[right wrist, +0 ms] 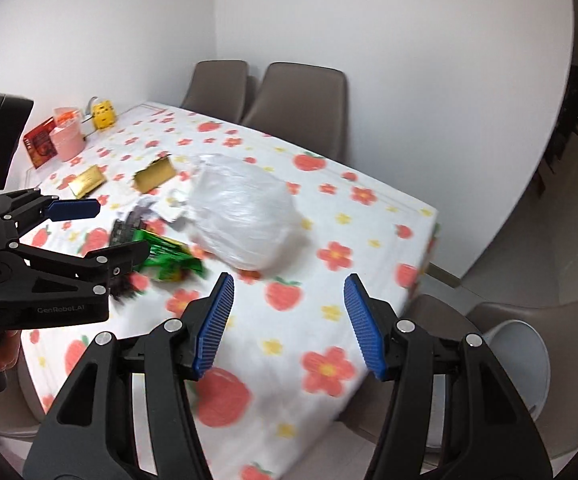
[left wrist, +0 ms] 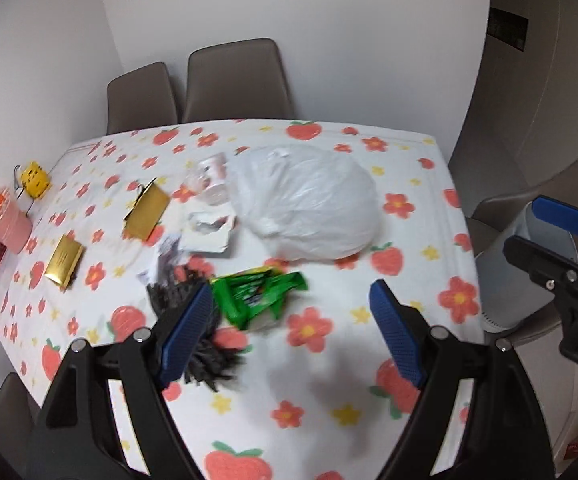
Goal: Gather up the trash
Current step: 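Move both tools back over the table toward the tassels and wrapper, then grasp the black tassel bundle with the left tool while the right tool grasps the green wrapper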
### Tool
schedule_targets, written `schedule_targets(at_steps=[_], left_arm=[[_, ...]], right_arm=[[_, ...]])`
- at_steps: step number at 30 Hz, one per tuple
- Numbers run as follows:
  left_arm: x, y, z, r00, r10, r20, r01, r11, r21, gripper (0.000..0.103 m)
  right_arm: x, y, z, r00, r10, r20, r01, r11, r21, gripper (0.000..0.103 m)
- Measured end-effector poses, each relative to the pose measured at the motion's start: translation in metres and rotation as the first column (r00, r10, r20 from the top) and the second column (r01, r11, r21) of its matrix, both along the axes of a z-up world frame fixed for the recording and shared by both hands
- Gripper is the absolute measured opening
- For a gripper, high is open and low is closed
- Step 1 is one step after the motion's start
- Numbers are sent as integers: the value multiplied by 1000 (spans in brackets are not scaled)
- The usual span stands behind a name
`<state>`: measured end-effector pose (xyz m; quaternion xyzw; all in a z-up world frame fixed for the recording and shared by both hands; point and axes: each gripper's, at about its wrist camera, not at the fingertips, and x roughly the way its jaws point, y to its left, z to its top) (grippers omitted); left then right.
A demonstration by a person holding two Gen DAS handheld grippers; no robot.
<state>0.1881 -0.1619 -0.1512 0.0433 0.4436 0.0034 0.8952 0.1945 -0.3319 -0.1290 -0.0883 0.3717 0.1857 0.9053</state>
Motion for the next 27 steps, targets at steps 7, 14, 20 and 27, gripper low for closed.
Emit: schedule_targets(at_steps=[7, 14, 20, 27], left_arm=[[-12, 95, -17, 998, 20, -53, -21, 1000, -8, 81], [-7, 139, -26, 997, -31, -69, 29, 999, -27, 81], [8, 145, -53, 995, -33, -99, 31, 999, -23, 81], [24, 157, -101, 986, -9, -164, 4, 1000, -27, 81]], right_arm=[[-4, 95, -8, 1000, -1, -29, 1, 1000, 2, 56], [2, 159, -18, 998, -10, -58, 9, 1000, -5, 56], [24, 182, -48, 994, 3, -112, -6, 1000, -31, 54], [47, 196, -87, 983, 76, -165, -88, 994, -70, 51]])
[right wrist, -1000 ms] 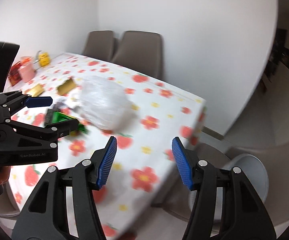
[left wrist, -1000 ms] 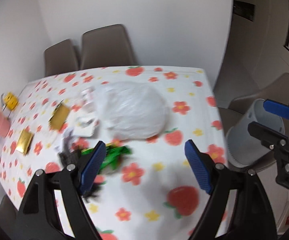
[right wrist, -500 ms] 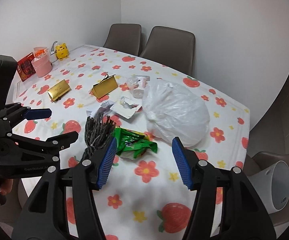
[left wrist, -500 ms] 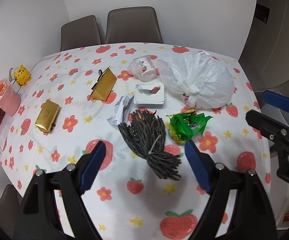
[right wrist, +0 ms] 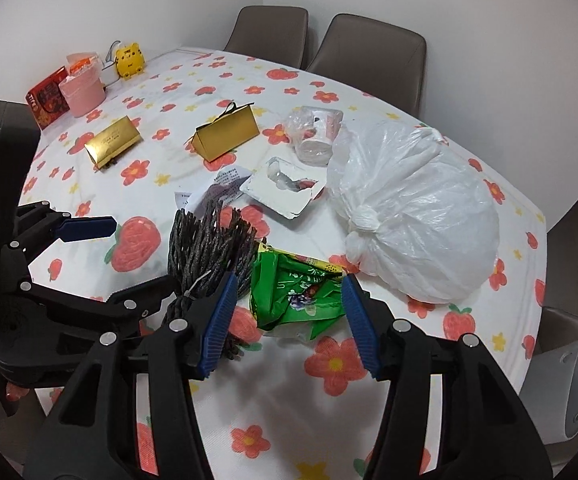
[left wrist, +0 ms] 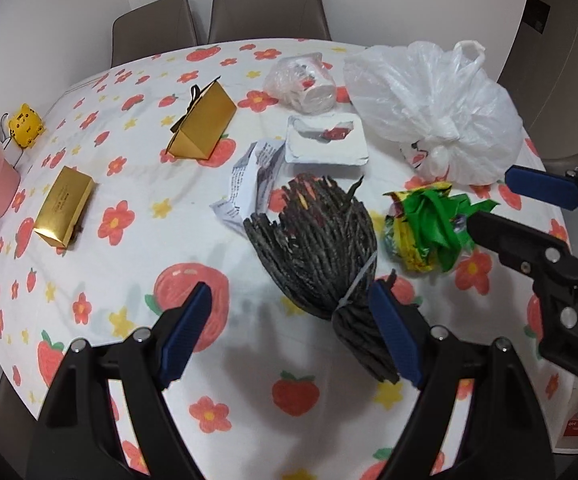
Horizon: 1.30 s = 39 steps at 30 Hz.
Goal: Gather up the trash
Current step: 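Grasp the black tassel bundle with the left tool while the right tool grasps the green wrapper, then carry the black tassels and green wrapper over to the white bin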
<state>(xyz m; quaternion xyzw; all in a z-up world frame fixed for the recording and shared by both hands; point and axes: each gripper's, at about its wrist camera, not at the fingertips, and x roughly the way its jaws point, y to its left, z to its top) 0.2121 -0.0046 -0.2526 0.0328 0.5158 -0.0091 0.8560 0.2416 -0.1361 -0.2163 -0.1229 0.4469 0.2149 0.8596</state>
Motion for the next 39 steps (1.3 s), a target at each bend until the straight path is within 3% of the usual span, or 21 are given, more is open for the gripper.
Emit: schedule_targets(at_steps=[7, 10, 11, 16, 17, 18, 20, 21, 24, 39], left_arm=[[8, 2, -17, 1000, 10, -14, -10, 1000, -6, 81], [10, 0, -18, 1000, 2, -16, -2, 1000, -13, 81], [10, -2, -19, 1000, -2, -16, 2, 1000, -11, 81], [13, -14, -25, 999, -29, -19, 29, 1000, 5, 80], [14, -16, -27, 999, -31, -22, 31, 1000, 2, 69], [14, -18, -30, 999, -31, -35, 31, 1000, 6, 42], [15, -19, -37, 997, -30, -68, 30, 1000, -2, 22], [15, -18, -36, 998, -27, -63, 26, 1000, -4, 18], [13, -20, -33, 998, -34, -54, 34, 999, 4, 10], [-21, -7, 6, 999, -37, 1, 37, 999, 34, 10]], right_arm=[[10, 7, -30, 999, 30, -39, -32, 999, -42, 44], [11, 3, -33, 998, 36, -56, -38, 999, -39, 37], [12, 3, -34, 997, 41, -61, -44, 998, -41, 30], [12, 2, -34, 997, 48, -59, -51, 998, -37, 25], [12, 1, -33, 997, 43, -59, -45, 998, -33, 24], [12, 0, -32, 998, 41, -57, -43, 999, -31, 23], [11, -1, -30, 998, 39, -54, -40, 999, -28, 22], [10, -1, -29, 998, 40, -53, -42, 999, -27, 20], [8, -3, -26, 998, 36, -47, -38, 999, -25, 19], [-9, -1, -2, 1000, 9, -19, -9, 1000, 0, 17]])
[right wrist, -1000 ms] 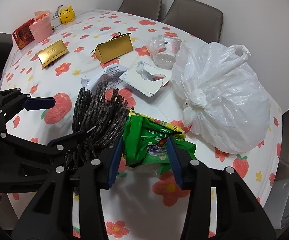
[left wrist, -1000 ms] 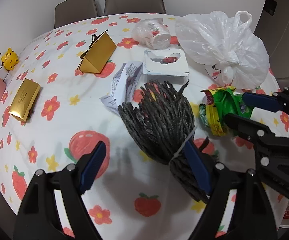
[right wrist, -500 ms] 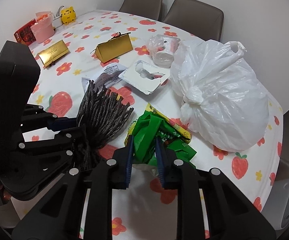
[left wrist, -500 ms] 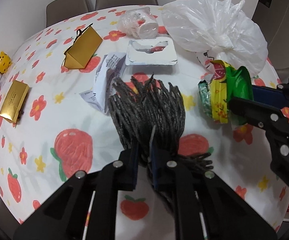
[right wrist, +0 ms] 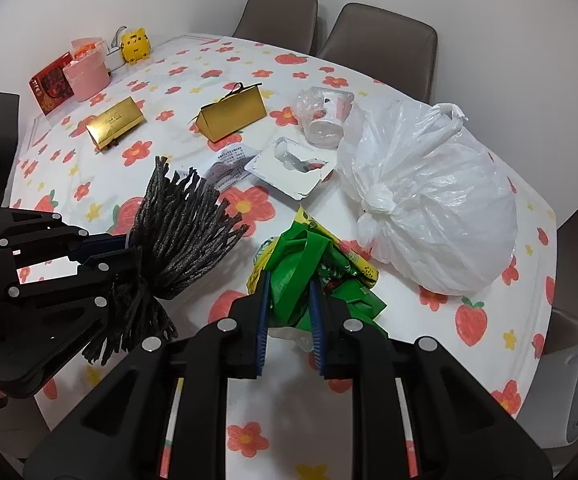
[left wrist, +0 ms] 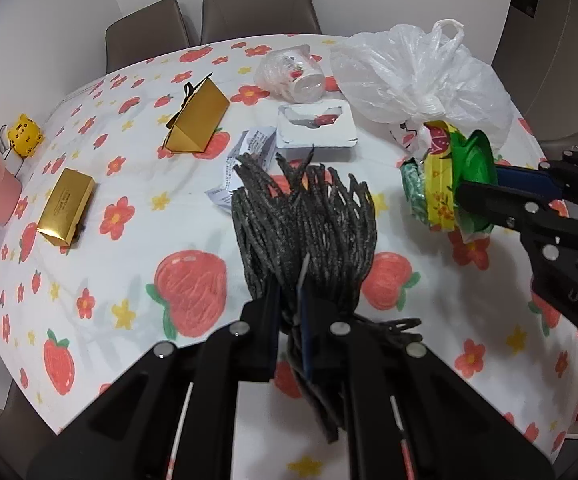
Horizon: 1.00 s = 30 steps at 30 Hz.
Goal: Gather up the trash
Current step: 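Carry the black tassels and green wrapper over to the white bin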
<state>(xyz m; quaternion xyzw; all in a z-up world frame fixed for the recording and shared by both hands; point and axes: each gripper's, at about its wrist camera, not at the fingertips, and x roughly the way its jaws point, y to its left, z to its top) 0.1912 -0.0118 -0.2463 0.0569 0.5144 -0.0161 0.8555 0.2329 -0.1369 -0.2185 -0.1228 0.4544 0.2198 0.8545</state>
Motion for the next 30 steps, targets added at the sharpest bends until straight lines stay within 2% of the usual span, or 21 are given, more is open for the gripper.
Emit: schedule_targets(at_steps=[10, 17, 23, 30], left_arm=[[-24, 2, 30, 997, -57, 42, 57, 998, 4, 10], [-35, -21, 52, 982, -168, 87, 168, 986, 5, 10], [-43, -60, 65, 951, -285, 121, 286, 958, 5, 10], [-48, -132, 81, 891, -424, 161, 428, 904, 6, 10]], right_arm=[[-26, -2, 31, 998, -43, 50, 42, 999, 13, 17], [-48, -26, 48, 985, -151, 87, 150, 988, 22, 17], [-67, -71, 56, 947, -304, 106, 302, 953, 39, 17], [-93, -141, 62, 889, -439, 127, 436, 898, 52, 17]])
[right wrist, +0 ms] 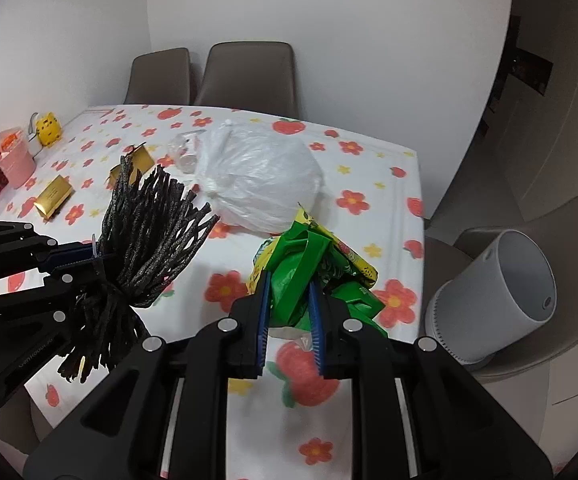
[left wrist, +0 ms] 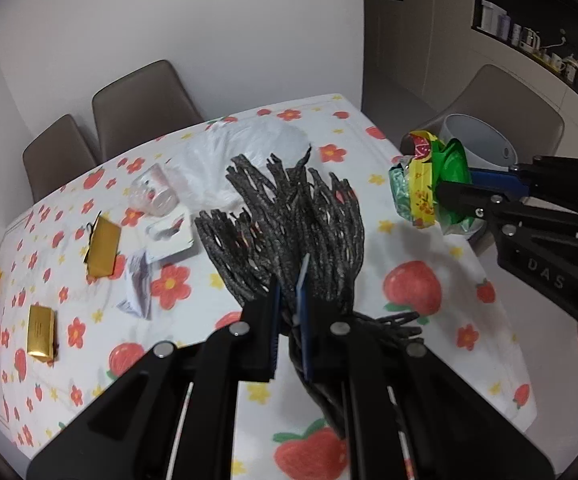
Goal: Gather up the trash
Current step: 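Carry the black tassels and green wrapper over to the white bin, then open both tools to drop the tassels and wrapper into the bin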
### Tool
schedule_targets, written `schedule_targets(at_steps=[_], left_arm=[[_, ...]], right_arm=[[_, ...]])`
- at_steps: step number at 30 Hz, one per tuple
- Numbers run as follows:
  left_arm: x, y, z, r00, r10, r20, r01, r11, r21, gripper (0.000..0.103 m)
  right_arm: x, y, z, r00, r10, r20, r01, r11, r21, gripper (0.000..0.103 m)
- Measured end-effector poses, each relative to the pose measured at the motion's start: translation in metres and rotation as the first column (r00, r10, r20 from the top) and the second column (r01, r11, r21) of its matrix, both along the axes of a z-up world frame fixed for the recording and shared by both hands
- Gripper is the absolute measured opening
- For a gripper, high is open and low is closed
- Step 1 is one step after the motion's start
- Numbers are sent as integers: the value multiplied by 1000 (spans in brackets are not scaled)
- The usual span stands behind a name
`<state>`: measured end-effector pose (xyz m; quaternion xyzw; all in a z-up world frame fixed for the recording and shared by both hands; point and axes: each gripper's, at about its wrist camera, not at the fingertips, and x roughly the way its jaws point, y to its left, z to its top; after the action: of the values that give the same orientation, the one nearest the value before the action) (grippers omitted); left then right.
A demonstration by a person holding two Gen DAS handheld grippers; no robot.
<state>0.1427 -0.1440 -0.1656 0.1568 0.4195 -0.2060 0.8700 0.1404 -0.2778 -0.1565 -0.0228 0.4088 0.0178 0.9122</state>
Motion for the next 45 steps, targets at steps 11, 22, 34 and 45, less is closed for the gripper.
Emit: schedule_targets(at_steps=[11, 22, 34, 45], left_arm=[[7, -175, 4, 986, -166, 9, 166, 986, -32, 10], [47, -353, -19, 953, -303, -7, 302, 951, -57, 10], [107, -456, -56, 953, -301, -26, 300, 953, -31, 10], [126, -475, -64, 957, -288, -29, 288, 958, -10, 10]], right_arm=[[-30, -168, 6, 984, -176, 11, 176, 984, -24, 17], [-33, -346, -14, 943, -333, 1, 333, 942, -39, 17], [28, -429, -48, 946, -325, -21, 324, 946, -31, 17], [53, -448, -64, 954, -295, -48, 295, 955, -15, 17]])
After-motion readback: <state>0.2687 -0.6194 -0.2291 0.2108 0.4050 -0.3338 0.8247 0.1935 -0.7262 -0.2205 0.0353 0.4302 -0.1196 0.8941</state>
